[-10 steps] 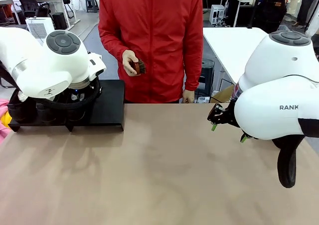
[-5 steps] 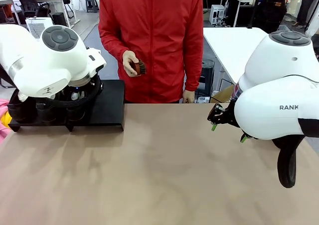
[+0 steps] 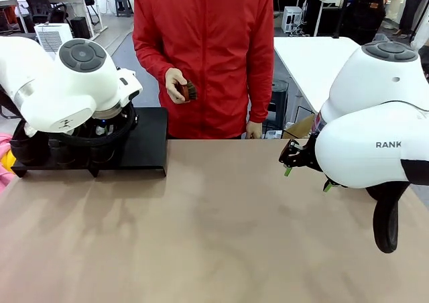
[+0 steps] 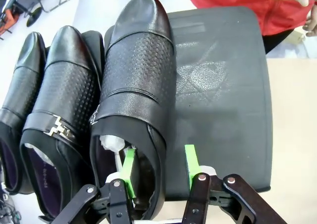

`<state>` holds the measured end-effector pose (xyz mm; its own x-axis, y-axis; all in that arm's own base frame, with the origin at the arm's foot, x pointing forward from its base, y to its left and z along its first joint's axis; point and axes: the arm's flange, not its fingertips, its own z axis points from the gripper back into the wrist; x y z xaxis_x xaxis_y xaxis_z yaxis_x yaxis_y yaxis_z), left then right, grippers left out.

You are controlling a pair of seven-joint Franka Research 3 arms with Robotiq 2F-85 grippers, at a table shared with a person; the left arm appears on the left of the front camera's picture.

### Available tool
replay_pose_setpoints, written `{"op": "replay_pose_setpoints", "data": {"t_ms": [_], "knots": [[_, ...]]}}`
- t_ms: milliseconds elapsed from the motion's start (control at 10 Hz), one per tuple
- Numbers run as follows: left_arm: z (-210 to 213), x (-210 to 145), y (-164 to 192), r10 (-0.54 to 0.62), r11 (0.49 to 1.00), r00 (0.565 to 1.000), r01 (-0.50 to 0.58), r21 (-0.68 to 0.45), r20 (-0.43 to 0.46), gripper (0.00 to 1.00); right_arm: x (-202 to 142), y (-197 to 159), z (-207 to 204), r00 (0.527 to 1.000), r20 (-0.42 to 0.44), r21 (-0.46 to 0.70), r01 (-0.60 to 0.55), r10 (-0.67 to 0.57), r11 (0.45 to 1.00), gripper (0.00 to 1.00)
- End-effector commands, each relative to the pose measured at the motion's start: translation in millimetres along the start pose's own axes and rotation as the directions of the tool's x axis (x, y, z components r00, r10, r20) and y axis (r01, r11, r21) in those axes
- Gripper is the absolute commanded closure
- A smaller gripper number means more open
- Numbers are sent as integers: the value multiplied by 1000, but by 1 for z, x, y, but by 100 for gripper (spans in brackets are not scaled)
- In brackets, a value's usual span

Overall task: Organize the shoes by placing them on the stand.
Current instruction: Pick up one Shoe and place it in the middle of the table.

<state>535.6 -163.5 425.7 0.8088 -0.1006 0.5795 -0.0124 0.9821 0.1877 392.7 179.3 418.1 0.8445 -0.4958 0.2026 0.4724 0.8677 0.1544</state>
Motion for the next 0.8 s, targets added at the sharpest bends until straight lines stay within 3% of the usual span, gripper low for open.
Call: {"op": "replay_pose_setpoints", "data": {"t_ms": [0, 500, 700], "knots": [[0, -1, 0, 0, 1000, 1000, 0, 0, -1, 51, 3, 0, 2, 1000, -8, 21, -14, 14, 1000, 0], [108, 17, -2, 66, 998, 959, -63, -19, 274, 51, 3, 0, 2, 1000, -8, 21, -14, 14, 1000, 0], [148, 8, -9, 106, 992, 953, -81, -100, 283, 51, 3, 0, 2, 1000, -8, 21, -14, 14, 1000, 0]]}}
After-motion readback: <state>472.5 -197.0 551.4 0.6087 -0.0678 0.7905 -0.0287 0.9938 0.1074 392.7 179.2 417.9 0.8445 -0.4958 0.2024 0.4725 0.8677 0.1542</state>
